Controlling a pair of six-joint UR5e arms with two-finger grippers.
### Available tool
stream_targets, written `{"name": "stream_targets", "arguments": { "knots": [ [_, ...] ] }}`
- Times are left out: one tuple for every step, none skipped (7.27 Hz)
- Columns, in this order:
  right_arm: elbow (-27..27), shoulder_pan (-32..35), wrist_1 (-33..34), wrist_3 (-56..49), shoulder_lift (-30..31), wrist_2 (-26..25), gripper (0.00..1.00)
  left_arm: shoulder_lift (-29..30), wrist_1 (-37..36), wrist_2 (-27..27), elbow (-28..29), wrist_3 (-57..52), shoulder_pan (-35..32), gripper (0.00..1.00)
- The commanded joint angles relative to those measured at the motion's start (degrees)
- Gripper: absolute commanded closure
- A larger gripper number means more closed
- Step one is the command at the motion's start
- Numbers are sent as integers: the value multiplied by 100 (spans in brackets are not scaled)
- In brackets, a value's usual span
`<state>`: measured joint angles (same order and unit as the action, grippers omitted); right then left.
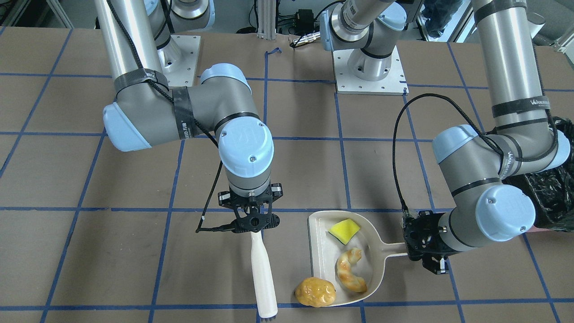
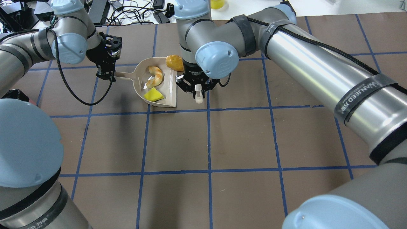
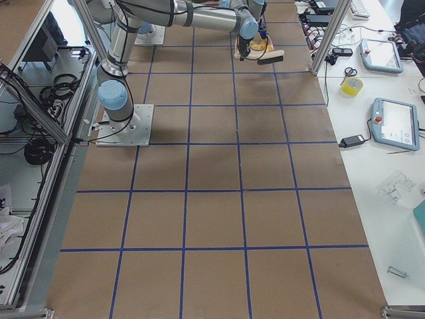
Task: Sweep and dump trash into bin
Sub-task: 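Sweep the yellow potato piece into the dustpan with the right gripper's brush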
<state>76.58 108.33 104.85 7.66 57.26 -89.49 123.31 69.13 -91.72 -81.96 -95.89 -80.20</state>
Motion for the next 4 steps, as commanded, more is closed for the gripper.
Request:
{"name": "stream_targets", "arguments": {
  "knots": [
    [-491,-128,246,-492,-511,-199,100,9,4,-109,-4,53,-48,93],
    [-834,-128,237,-528,-818,-296,100,9,-4,-118,-4,62,-48,93],
    [-1055,-128,237,-537,-1030,-271,100,0,-4,-118,-13,62,-48,93],
    [-1135,-111,237,-511,-1111,-201,100,9,-4,-127,-21,62,-48,93]
  ]
}}
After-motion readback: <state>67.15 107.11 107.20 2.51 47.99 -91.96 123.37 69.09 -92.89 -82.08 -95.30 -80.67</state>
